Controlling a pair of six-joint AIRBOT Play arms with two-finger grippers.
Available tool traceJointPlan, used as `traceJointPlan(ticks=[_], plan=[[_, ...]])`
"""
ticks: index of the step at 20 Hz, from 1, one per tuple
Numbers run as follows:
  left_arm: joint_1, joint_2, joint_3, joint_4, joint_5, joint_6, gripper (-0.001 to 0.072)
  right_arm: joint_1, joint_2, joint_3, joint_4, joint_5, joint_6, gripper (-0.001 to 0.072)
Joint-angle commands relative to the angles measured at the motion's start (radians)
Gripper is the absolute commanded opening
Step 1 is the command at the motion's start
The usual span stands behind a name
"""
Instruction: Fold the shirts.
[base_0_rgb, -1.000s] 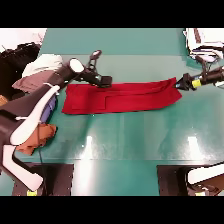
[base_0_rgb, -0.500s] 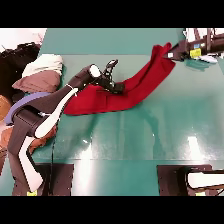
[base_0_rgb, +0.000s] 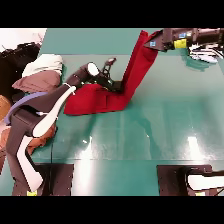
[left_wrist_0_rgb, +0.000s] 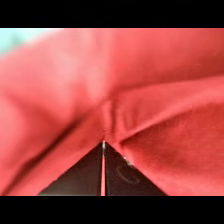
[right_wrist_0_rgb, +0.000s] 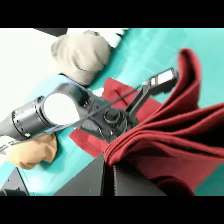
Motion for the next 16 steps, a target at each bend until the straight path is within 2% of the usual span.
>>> traceJointPlan(ticks=[1, 4, 7, 9, 10, 11, 12, 14, 16], plan=[[0.105, 0.104, 0.004, 0.053, -0.029, -0.001, 0.0024, 0.087, -0.005, 0.003, 0.011, -0.079, -0.023, 0.0013], [0.262, 0.255, 0.004, 0.144, -0.097, 0.015, 0.0024, 0.211, -0.052, 0.003, 0.019, -0.167, -0.045, 0.0014], [0.412, 0.407, 0.003, 0.242, -0.151, 0.015, 0.0024, 0.365, -0.161, 0.003, 0.206, -0.320, -0.197, 0.0014], [0.494, 0.486, 0.003, 0.260, -0.172, 0.016, 0.0025, 0.466, -0.246, 0.003, 0.243, -0.431, -0.260, 0.0019], [0.527, 0.513, 0.003, 0.260, -0.179, 0.015, 0.0025, 0.505, -0.285, 0.003, 0.244, -0.459, -0.282, 0.0098], [0.555, 0.537, 0.003, 0.260, -0.183, 0.015, 0.0025, 0.538, -0.320, 0.003, 0.244, -0.475, -0.314, 0.0293], [0.576, 0.550, 0.003, 0.260, -0.188, 0.015, 0.0025, 0.558, -0.343, 0.003, 0.244, -0.476, -0.329, 0.0395], [0.595, 0.561, 0.003, 0.260, -0.210, 0.015, 0.0024, 0.556, -0.358, 0.003, 0.232, -0.397, -0.328, 0.0394], [0.595, 0.562, 0.003, 0.256, -0.237, 0.015, 0.0025, 0.496, -0.342, 0.002, 0.231, -0.266, -0.309, 0.0342]])
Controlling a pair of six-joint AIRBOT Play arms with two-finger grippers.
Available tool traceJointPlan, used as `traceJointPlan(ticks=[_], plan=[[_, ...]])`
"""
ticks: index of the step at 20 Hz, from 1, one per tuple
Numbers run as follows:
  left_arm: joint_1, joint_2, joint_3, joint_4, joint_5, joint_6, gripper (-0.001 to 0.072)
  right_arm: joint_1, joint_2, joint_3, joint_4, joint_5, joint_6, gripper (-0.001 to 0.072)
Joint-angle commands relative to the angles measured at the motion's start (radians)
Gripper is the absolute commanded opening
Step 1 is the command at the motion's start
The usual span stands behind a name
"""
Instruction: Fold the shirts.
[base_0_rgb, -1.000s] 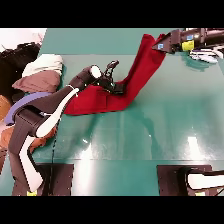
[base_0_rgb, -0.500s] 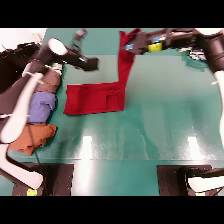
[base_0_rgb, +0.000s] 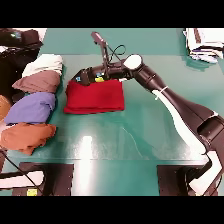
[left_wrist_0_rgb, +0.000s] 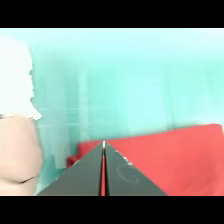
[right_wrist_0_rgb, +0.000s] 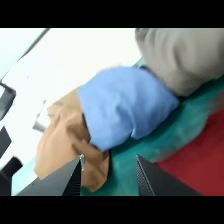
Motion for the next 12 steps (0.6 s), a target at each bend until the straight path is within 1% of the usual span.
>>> traceJointPlan(ticks=[1, 3, 4, 7, 8, 9, 10, 12], plan=[[0.032, 0.026, 0.000, 0.003, -0.050, 0.000, 0.0025, -0.063, -0.006, -0.001, -0.002, 0.180, -0.004, 0.0291], [0.032, 0.026, 0.000, 0.003, -0.065, 0.001, 0.0025, -0.164, 0.029, -0.027, -0.105, 0.277, 0.077, 0.0289], [0.032, 0.026, 0.000, 0.003, -0.072, 0.004, 0.0025, -0.214, 0.056, -0.071, -0.164, 0.295, 0.111, 0.0289], [0.032, 0.026, 0.000, -0.002, -0.084, 0.011, 0.0025, -0.364, 0.146, -0.275, -0.362, 0.285, 0.253, 0.0289], [0.032, 0.026, 0.000, -0.002, -0.084, 0.011, 0.0025, -0.408, 0.163, -0.343, -0.387, 0.259, 0.283, 0.0324], [0.031, 0.026, 0.000, -0.003, -0.083, 0.011, 0.0024, -0.450, 0.167, -0.409, -0.363, 0.229, 0.298, 0.0473], [0.029, 0.025, 0.000, -0.005, -0.081, 0.011, 0.0025, -0.475, 0.159, -0.456, -0.323, 0.208, 0.303, 0.0563], [0.018, 0.024, 0.000, -0.009, -0.079, 0.011, 0.0024, -0.496, 0.119, -0.514, -0.237, 0.178, 0.301, 0.0563]])
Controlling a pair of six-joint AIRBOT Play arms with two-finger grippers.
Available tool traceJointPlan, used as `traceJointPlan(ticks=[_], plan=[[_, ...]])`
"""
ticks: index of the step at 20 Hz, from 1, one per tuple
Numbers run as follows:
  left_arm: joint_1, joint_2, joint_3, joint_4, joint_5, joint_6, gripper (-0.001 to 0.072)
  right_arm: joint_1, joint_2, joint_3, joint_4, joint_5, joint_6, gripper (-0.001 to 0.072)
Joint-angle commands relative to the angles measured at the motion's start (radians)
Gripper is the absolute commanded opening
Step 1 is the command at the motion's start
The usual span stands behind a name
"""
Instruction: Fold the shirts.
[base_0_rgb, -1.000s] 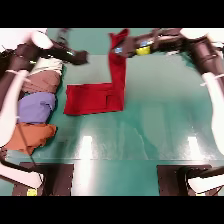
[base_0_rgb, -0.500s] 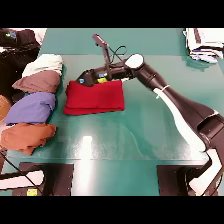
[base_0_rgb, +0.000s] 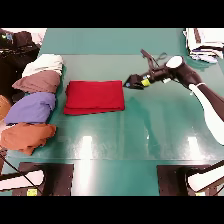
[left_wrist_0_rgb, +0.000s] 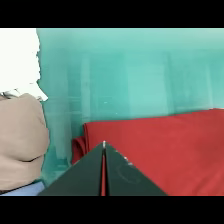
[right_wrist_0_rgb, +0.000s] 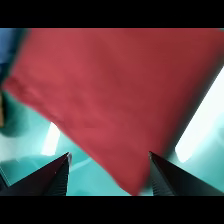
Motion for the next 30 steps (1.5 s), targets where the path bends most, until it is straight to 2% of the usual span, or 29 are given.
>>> traceJointPlan(ticks=[1, 6, 9, 12, 13, 16, 21, 25, 30], plan=[[-0.017, -0.003, 0.000, -0.008, -0.002, 0.003, 0.0024, -0.058, -0.044, -0.118, 0.074, -0.044, 0.046, 0.0563], [-0.090, -0.019, 0.000, -0.007, 0.006, 0.010, 0.0025, 0.070, -0.209, 0.052, 0.092, -0.050, 0.045, 0.0562], [-0.140, -0.024, 0.000, -0.007, 0.006, 0.010, 0.0025, 0.139, -0.294, 0.202, 0.092, -0.060, 0.055, 0.0528], [-0.184, -0.024, 0.000, -0.007, 0.004, 0.009, 0.0024, 0.162, -0.320, 0.296, 0.087, -0.065, 0.053, 0.0079], [-0.195, -0.024, 0.000, -0.007, 0.003, 0.009, 0.0024, 0.160, -0.317, 0.314, 0.085, -0.065, 0.050, 0.0014], [-0.228, -0.023, 0.000, -0.007, -0.014, 0.008, 0.0024, 0.118, -0.257, 0.299, 0.077, -0.080, 0.051, 0.0014], [-0.245, -0.023, 0.000, -0.019, -0.043, 0.008, 0.0024, -0.098, 0.032, 0.040, -0.053, -0.145, 0.054, 0.0014], [-0.245, -0.023, 0.000, -0.022, -0.042, 0.005, 0.0024, -0.410, 0.299, -0.207, -0.128, -0.187, 0.056, 0.0014], [-0.245, -0.023, 0.000, -0.022, 0.001, -0.023, 0.0024, -0.883, 0.561, -0.467, -0.131, -0.243, 0.080, 0.0013]])
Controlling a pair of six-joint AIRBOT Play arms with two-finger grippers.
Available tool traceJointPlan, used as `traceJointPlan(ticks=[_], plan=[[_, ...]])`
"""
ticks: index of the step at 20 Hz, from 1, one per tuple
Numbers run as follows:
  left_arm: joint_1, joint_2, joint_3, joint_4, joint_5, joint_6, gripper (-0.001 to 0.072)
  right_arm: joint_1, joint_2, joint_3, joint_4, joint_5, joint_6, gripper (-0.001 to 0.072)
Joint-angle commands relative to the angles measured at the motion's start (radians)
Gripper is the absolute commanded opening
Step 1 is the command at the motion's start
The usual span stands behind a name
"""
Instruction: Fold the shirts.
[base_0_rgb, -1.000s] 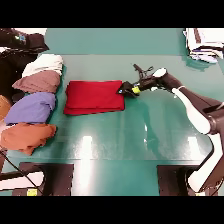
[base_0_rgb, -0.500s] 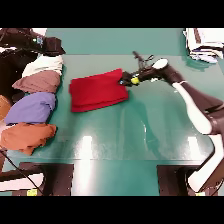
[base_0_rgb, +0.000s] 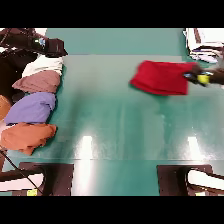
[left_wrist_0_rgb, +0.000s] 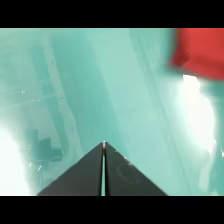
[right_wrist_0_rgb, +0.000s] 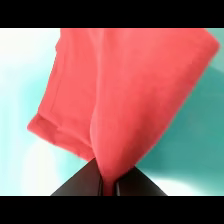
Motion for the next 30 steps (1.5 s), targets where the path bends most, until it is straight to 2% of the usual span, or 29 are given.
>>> traceJointPlan(ticks=[1, 6, 11, 12, 13, 14, 16, 17, 20, 24, 27, 28, 30], plan=[[0.000, 0.000, 0.000, -0.001, 0.030, -0.026, 0.0024, -0.322, 0.178, -0.185, -0.017, -0.059, 0.025, 0.0014], [0.000, 0.000, 0.000, 0.000, 0.031, -0.034, 0.0024, -0.600, 0.326, -0.394, -0.018, -0.130, 0.048, 0.0013], [0.000, 0.000, 0.000, 0.000, 0.027, -0.031, 0.0024, -0.636, 0.350, -0.454, -0.160, -0.053, 0.056, 0.0020], [0.000, 0.000, 0.000, 0.000, 0.025, -0.030, 0.0024, -0.635, 0.349, -0.446, -0.207, -0.025, 0.056, 0.0156], [0.000, 0.000, 0.000, 0.000, 0.024, -0.030, 0.0025, -0.635, 0.349, -0.434, -0.259, -0.002, 0.056, 0.0439], [0.000, 0.000, 0.000, 0.001, 0.021, -0.029, 0.0024, -0.636, 0.350, -0.414, -0.326, 0.020, 0.056, 0.0622], [0.000, 0.000, 0.000, 0.000, 0.022, -0.030, 0.0025, -0.653, 0.350, -0.341, -0.447, 0.084, 0.056, 0.0634], [0.000, 0.000, 0.000, 0.000, 0.020, -0.031, 0.0025, -0.673, 0.350, -0.291, -0.448, 0.124, 0.056, 0.0631], [0.000, -0.001, 0.000, 0.000, 0.023, -0.030, 0.0025, -0.618, 0.350, -0.164, -0.323, 0.230, 0.056, 0.0621], [0.000, -0.001, 0.000, -0.001, 0.037, -0.033, 0.0025, -0.309, 0.350, -0.082, -0.212, 0.286, 0.056, 0.0621], [0.000, -0.001, 0.000, -0.001, 0.053, -0.033, 0.0025, -0.002, 0.349, -0.071, -0.216, 0.278, 0.056, 0.0619], [0.000, -0.001, 0.000, -0.001, 0.058, -0.033, 0.0025, 0.093, 0.350, -0.071, -0.224, 0.268, 0.056, 0.0599], [0.000, -0.001, 0.000, -0.001, 0.072, -0.033, 0.0025, 0.245, 0.350, -0.071, -0.224, 0.237, 0.056, 0.0442]])
